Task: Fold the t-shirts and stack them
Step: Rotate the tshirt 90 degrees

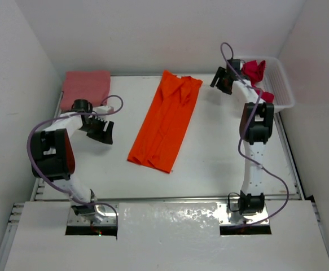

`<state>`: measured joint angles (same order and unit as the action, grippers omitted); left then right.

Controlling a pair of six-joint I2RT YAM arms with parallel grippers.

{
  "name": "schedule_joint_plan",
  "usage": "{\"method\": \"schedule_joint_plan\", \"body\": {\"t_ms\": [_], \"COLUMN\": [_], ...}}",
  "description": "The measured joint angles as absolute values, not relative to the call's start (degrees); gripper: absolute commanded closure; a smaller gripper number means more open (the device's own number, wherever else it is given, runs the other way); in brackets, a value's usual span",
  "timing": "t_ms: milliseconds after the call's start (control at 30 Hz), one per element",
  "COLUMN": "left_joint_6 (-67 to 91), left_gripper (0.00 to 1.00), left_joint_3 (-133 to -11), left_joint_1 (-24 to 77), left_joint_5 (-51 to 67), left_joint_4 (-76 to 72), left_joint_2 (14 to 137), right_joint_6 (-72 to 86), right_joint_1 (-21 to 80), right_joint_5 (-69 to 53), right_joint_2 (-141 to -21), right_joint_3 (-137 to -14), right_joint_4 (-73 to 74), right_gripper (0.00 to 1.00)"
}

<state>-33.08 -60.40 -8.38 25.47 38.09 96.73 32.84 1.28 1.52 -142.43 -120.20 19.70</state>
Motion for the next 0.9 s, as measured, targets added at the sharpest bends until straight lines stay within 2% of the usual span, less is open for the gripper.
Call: {"method": "schedule_joint_plan", "body": {"t_ms": [100, 200, 233, 267, 400, 467, 567, 833, 900], "left_joint_6": [-34.85, -37.69, -39.00, -40.64, -47.20, -50.94, -54.13, -51.94, -51.22], "left_gripper": [0.39, 0.52, 0.57, 0.58, 0.56, 0.54, 0.50, 0.49, 0.49], "left_joint_3": [-60.42, -60.42, -60.42, -60.45, -60.27, -59.07, -56.73, -55.44, -55.44], "left_joint_1": [-7.05, -5.32, -4.91, -4.58, -3.57, -3.33, -3.31, -3.07, -3.07], "left_joint_5": [26.26, 28.16, 28.99, 29.93, 31.92, 32.56, 32.95, 33.39, 33.78], "left_joint_4": [38.39, 39.05, 39.35, 39.88, 42.35, 43.16, 44.03, 41.04, 40.77], "left_joint_2": [95.42, 93.32, 92.64, 92.07, 91.00, 90.24, 89.45, 89.78, 89.73], "right_joint_6": [31.22, 30.02, 30.00, 30.33, 36.62, 41.01, 46.09, 57.54, 59.48], "right_joint_1": [0.60, 2.83, 5.08, 8.47, 25.58, 32.27, 37.04, 42.15, 42.19], "right_joint_5": [1.37, 0.51, 0.14, -0.36, -4.78, -6.52, -7.75, -8.97, -9.34], "right_joint_2": [-130.65, -114.17, -107.98, -101.75, -87.61, -86.65, -89.01, -88.95, -90.06], "right_joint_3": [-110.48, -96.16, -89.89, -82.63, -57.78, -47.29, -39.09, -33.47, -33.45], "right_joint_4": [20.82, 21.12, 20.18, 19.57, 14.31, 13.13, 13.19, -4.69, -6.66], "right_gripper": [0.34, 0.35, 0.35, 0.35, 0.37, 0.37, 0.37, 0.40, 0.49]}}
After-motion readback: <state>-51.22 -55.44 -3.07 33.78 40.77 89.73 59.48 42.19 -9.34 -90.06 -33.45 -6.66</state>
